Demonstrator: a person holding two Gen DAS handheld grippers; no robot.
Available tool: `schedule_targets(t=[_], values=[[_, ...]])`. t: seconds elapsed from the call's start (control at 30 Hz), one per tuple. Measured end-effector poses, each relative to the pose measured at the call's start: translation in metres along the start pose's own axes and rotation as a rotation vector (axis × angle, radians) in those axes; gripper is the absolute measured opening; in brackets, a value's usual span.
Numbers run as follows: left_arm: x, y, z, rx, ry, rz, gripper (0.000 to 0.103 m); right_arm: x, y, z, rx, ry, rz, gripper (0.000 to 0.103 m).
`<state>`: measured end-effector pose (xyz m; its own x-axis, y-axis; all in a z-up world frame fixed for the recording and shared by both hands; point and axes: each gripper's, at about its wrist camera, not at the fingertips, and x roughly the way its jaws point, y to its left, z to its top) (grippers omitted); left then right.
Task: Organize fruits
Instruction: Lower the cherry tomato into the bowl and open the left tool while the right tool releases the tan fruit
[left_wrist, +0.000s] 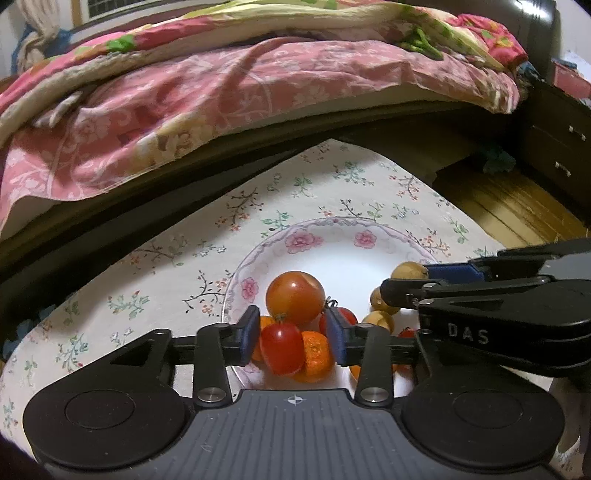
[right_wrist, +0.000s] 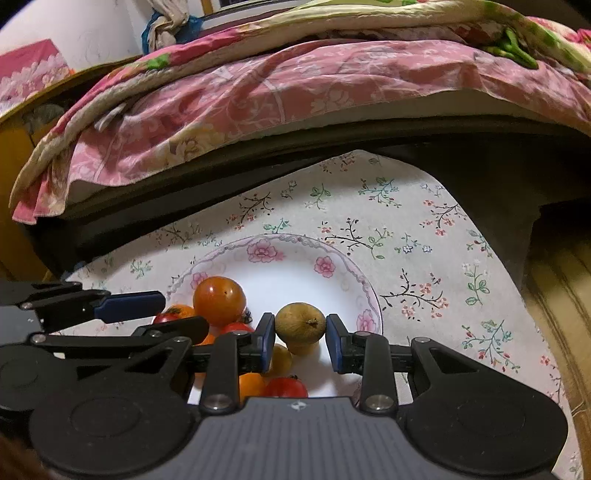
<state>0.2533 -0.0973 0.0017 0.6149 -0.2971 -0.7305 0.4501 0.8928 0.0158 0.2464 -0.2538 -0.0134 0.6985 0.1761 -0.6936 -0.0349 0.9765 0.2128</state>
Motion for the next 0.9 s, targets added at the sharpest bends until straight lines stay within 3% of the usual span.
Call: schedule_targets(t=[0.27,0.43,0.67,0.9], values=[[-0.008,0.008,0.004,-0.027,-0.032,0.014,0.066,-0.005,-0.005,0.005,0.053,-0.011,0.034,0.035],[-0.019,0.008,0.003,-0.023,-0.051,0.057,0.082,-0.016,-0.005,0.004,0.055,-0.029,0.009,0.035],[-0.053,0.006,-0.01,-0.047,-0.082,0.114,0.09,-0.05,0.0,-0.015,0.031,-0.025,-0.061,0.039],[-0.077,-0.003,-0.04,-0.041,-0.062,0.157,0.095,-0.088,0.018,-0.042,0.046,-0.026,-0.043,0.039]])
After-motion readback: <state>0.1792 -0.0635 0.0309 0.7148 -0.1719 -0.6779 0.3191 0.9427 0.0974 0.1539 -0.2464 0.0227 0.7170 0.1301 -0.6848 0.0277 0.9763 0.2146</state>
